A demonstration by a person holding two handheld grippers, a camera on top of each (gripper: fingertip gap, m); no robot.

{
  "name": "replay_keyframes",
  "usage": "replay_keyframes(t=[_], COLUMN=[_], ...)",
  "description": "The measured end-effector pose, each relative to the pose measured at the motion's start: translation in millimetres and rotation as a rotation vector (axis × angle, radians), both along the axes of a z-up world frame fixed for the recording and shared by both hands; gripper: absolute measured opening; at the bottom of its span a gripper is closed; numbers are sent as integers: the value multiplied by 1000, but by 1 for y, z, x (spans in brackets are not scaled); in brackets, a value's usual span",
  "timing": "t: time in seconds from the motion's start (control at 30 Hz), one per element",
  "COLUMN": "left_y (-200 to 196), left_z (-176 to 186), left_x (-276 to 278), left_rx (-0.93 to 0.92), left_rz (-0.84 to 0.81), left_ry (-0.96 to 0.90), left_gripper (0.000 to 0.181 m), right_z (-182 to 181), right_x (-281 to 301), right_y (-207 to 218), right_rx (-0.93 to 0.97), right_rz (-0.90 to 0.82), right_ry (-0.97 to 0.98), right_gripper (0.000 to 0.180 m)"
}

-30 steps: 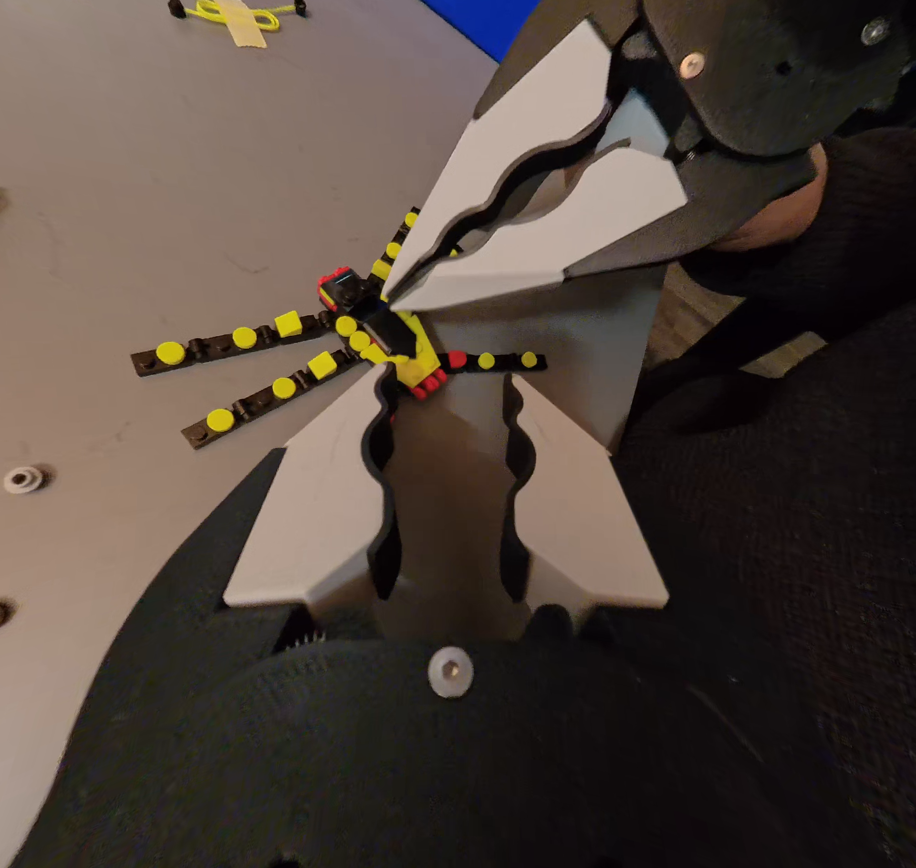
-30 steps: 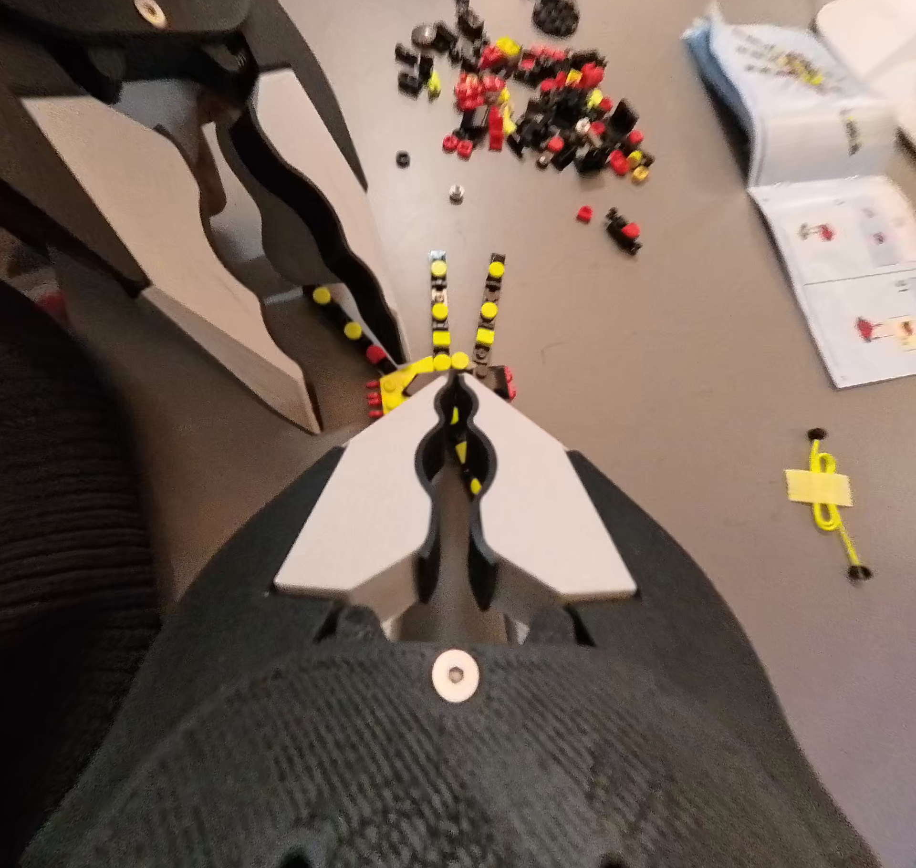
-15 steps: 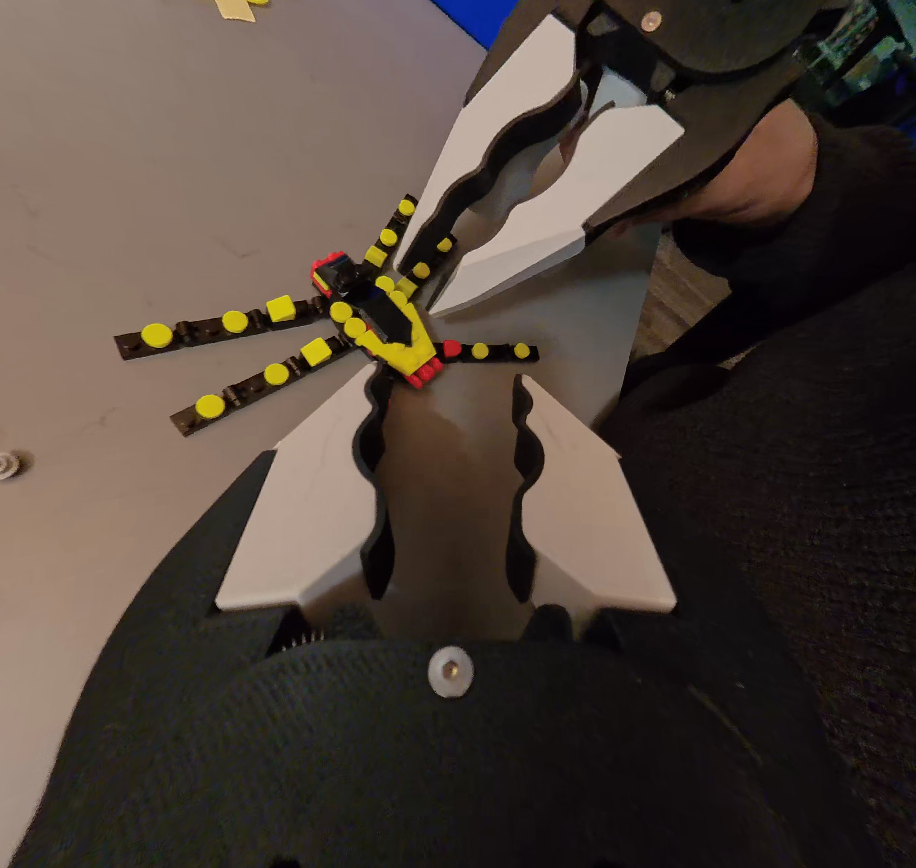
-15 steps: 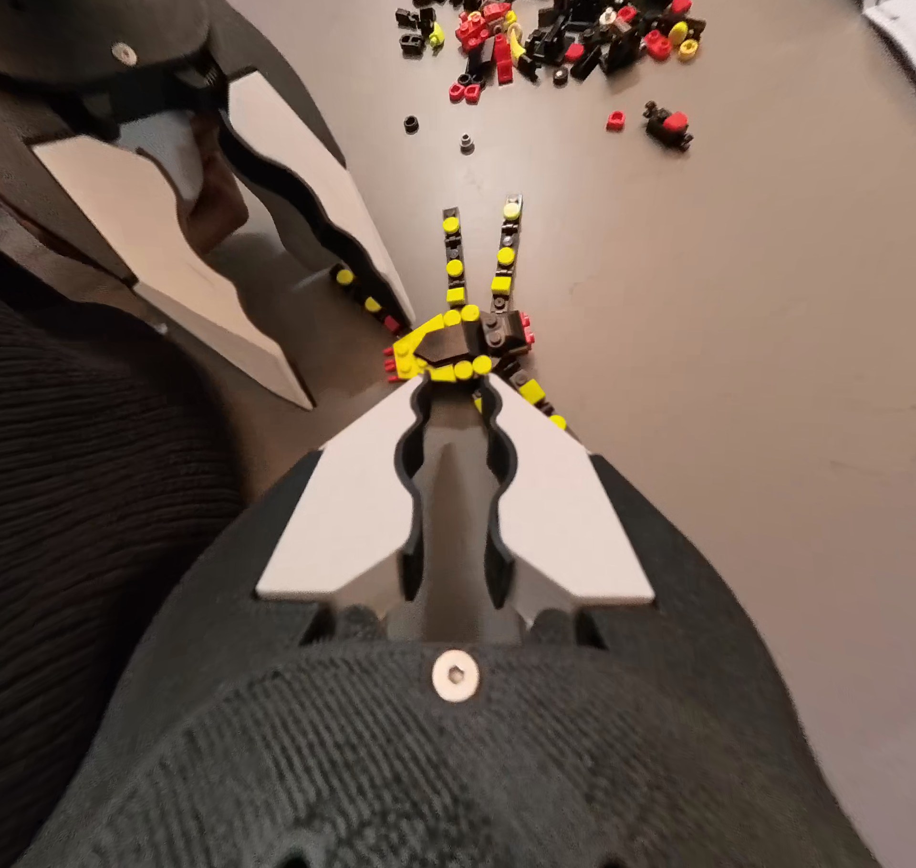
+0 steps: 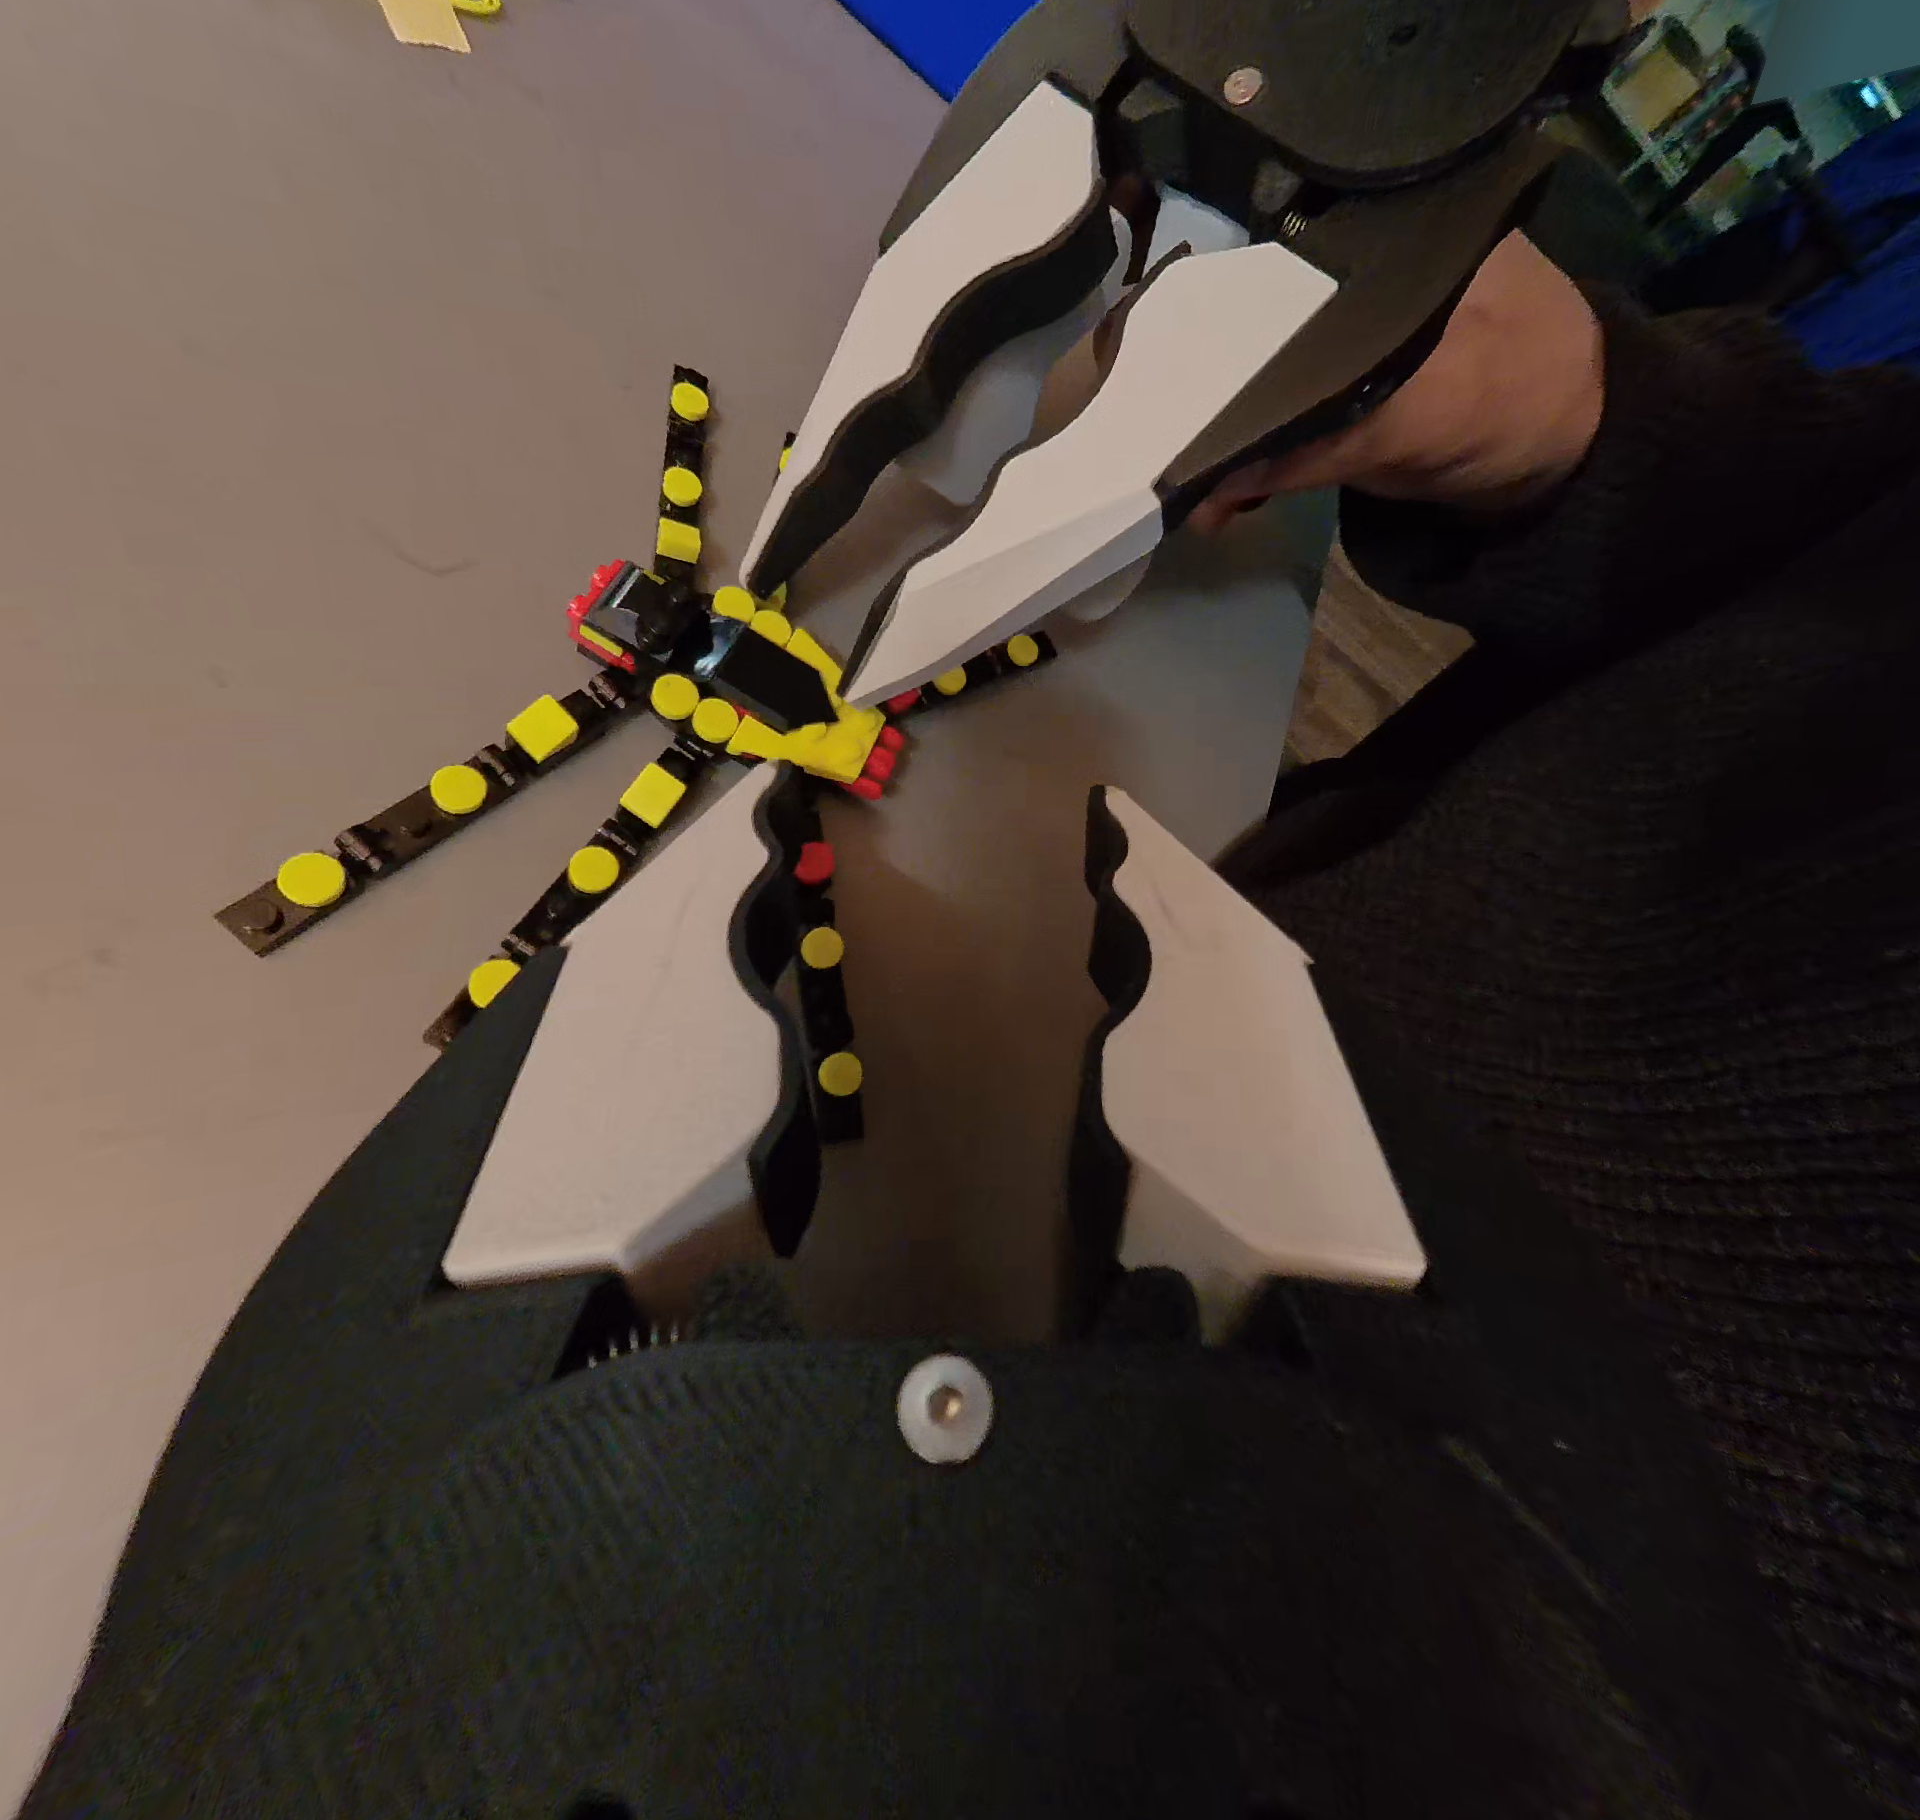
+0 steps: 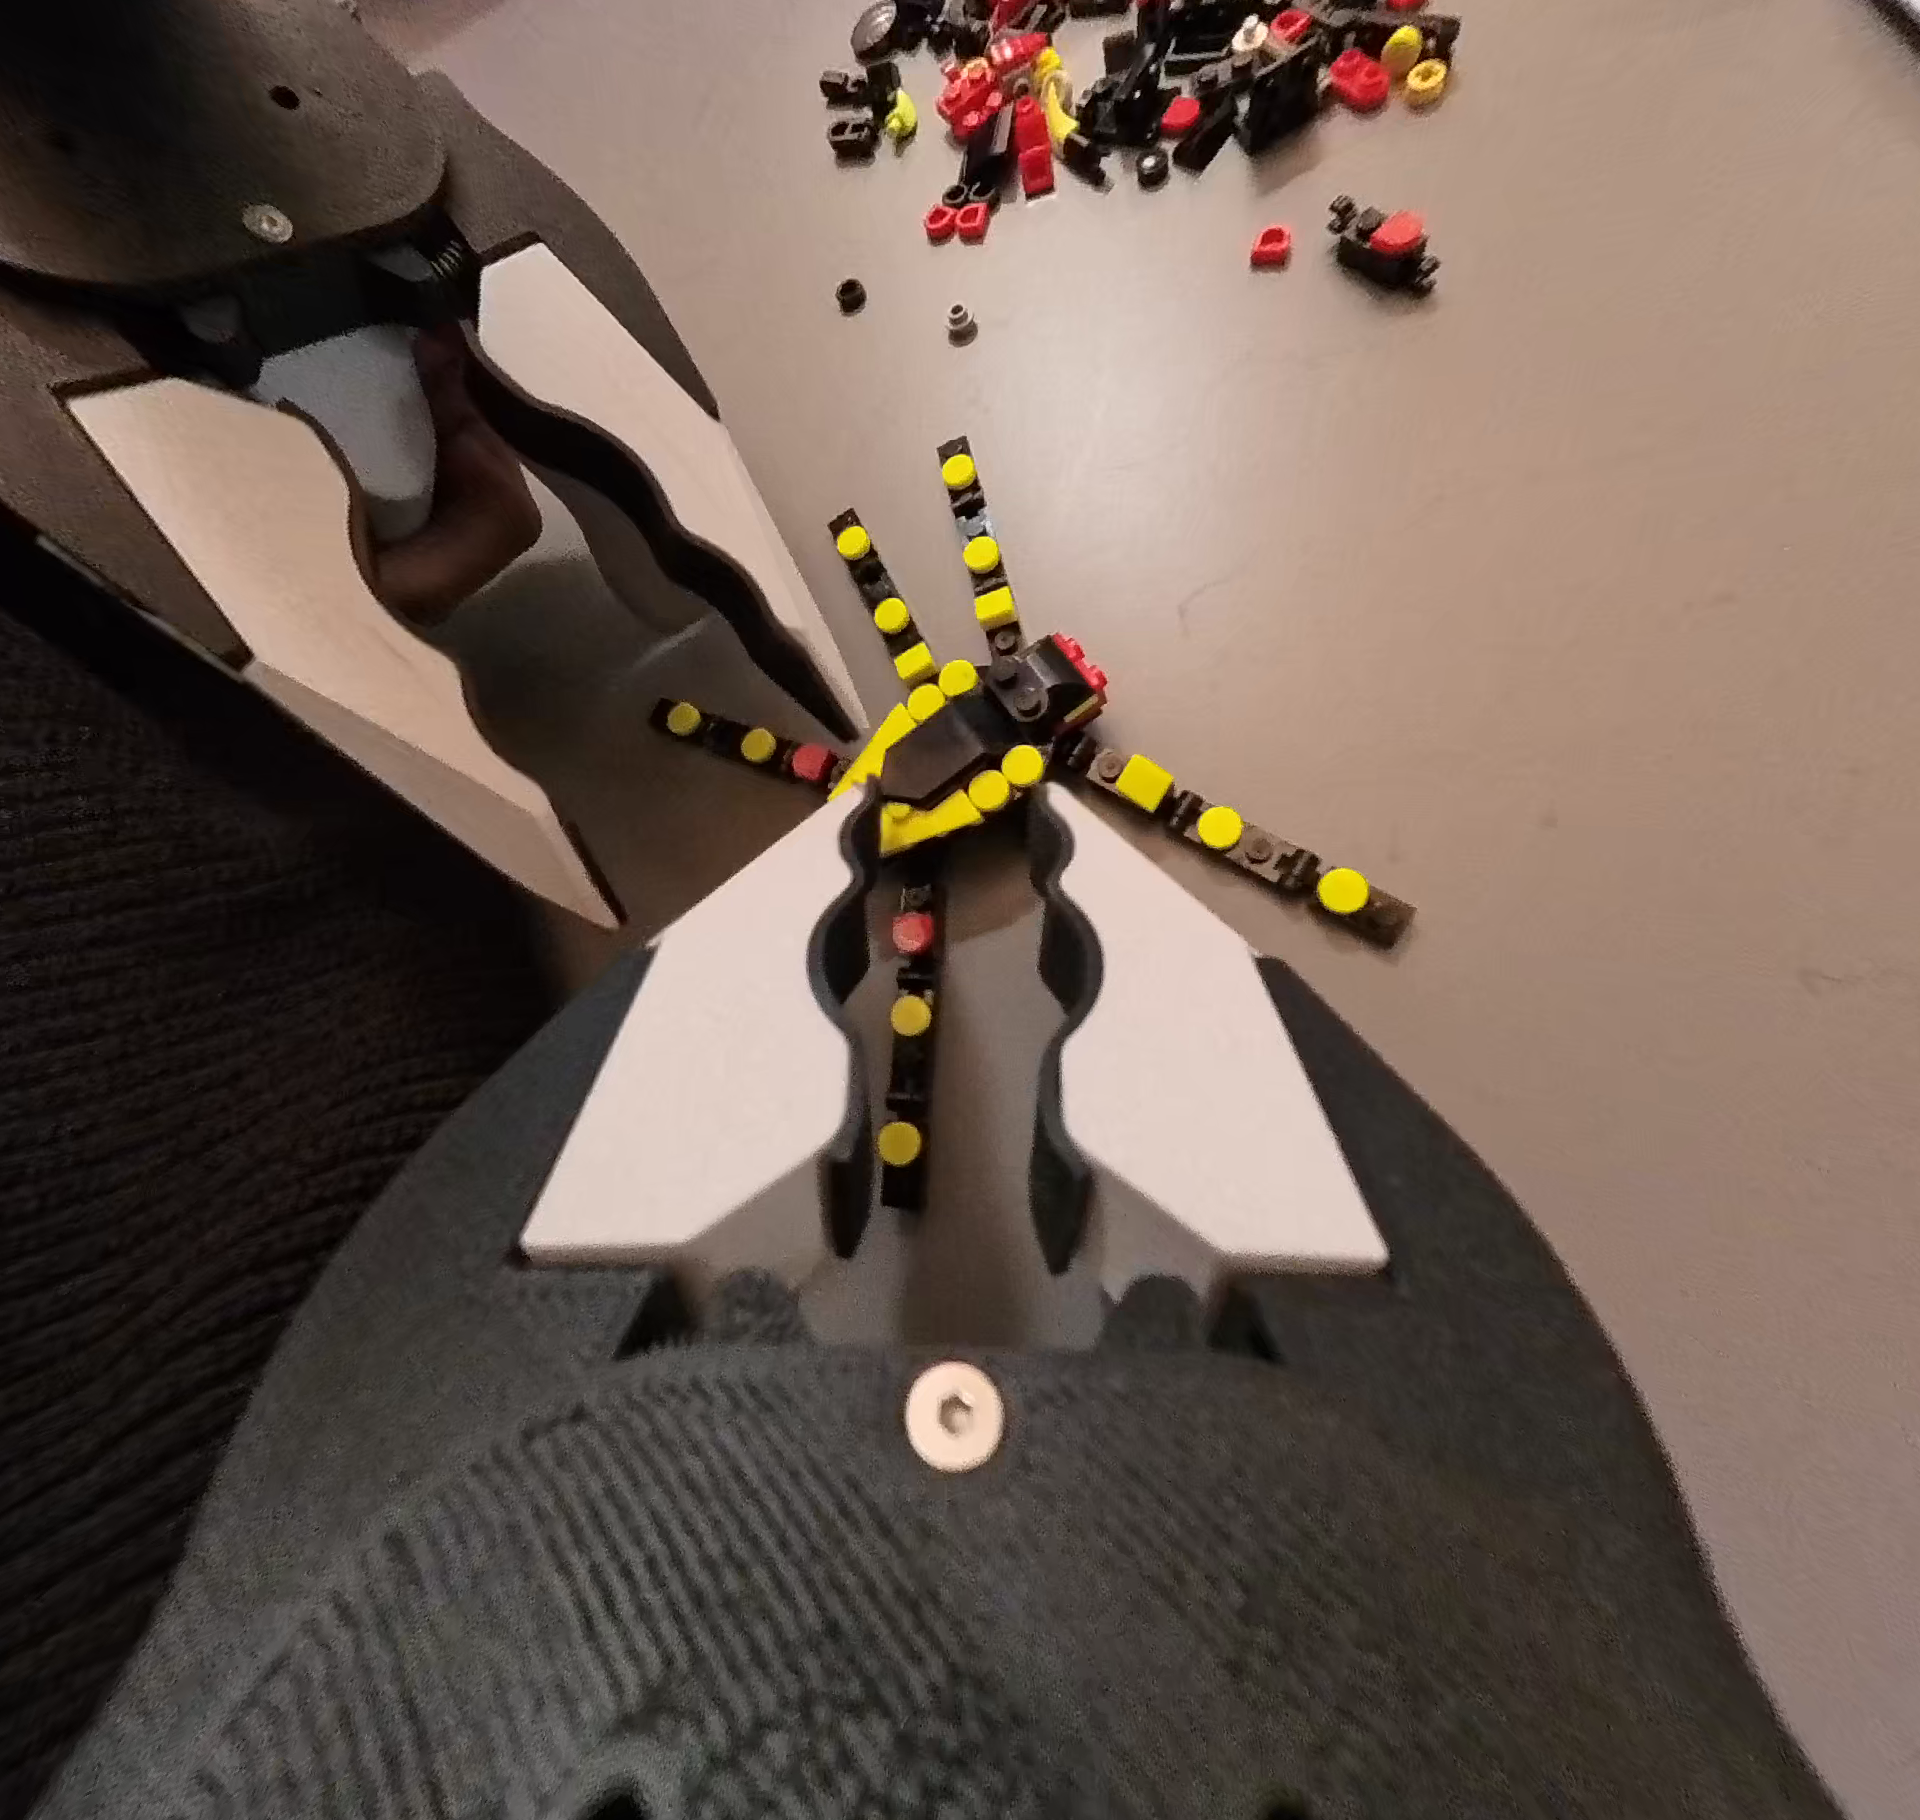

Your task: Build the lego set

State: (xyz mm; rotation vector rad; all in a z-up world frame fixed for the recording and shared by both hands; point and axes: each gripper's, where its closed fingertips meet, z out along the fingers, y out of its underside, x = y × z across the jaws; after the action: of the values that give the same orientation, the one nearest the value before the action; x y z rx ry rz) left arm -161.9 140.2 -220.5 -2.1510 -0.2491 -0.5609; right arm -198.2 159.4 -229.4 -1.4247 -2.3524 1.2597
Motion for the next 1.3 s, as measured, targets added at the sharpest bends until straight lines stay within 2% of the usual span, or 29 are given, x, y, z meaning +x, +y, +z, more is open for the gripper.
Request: replay_keyframes(t=[0.13,0.23,0.33,0.4,0.5,0.53,0.57,0.63,0.73,0.83,0.9,1.1,1.3], left_y=[-5,-12,-32,-43,-51,-51,-49,-42,-36,-33,-30,-28,-28], left_z=[8,11,4,5,17,21,30,51,57,50,50,42,36], left_x=[-4,-19,-52,-76,-98,-102,-105,-104,-101,-101,-95,-84,-75], left_rx=[37,59,-12,-31,3,29,79,195,225,198,201,181,163], left_rz=[3,13,35,97,155,167,187,208,199,196,177,128,89], left_ry=[-3,93,283,329,306,297,288,250,273,308,282,247,222], left_gripper=[53,54,54,54,54,56,49,29,27,32,33,38,39], right_z=[10,28,37,33,25,26,30,41,54,64,67,56,47], right_x=[-4,-15,-25,-25,-19,-17,-15,-12,-10,-9,-9,-11,-9], right_y=[5,19,47,57,58,59,62,70,87,86,77,70,48], right_rx=[12,24,222,372,466,473,470,470,582,658,641,363,161], right_rz=[-26,-98,-182,-184,-163,-171,-189,-233,-321,-364,-346,-363,-270], right_ry=[62,183,324,368,362,359,369,425,558,701,765,619,501], right_gripper=[27,29,30,27,17,7,1,0,1,0,0,0,0])
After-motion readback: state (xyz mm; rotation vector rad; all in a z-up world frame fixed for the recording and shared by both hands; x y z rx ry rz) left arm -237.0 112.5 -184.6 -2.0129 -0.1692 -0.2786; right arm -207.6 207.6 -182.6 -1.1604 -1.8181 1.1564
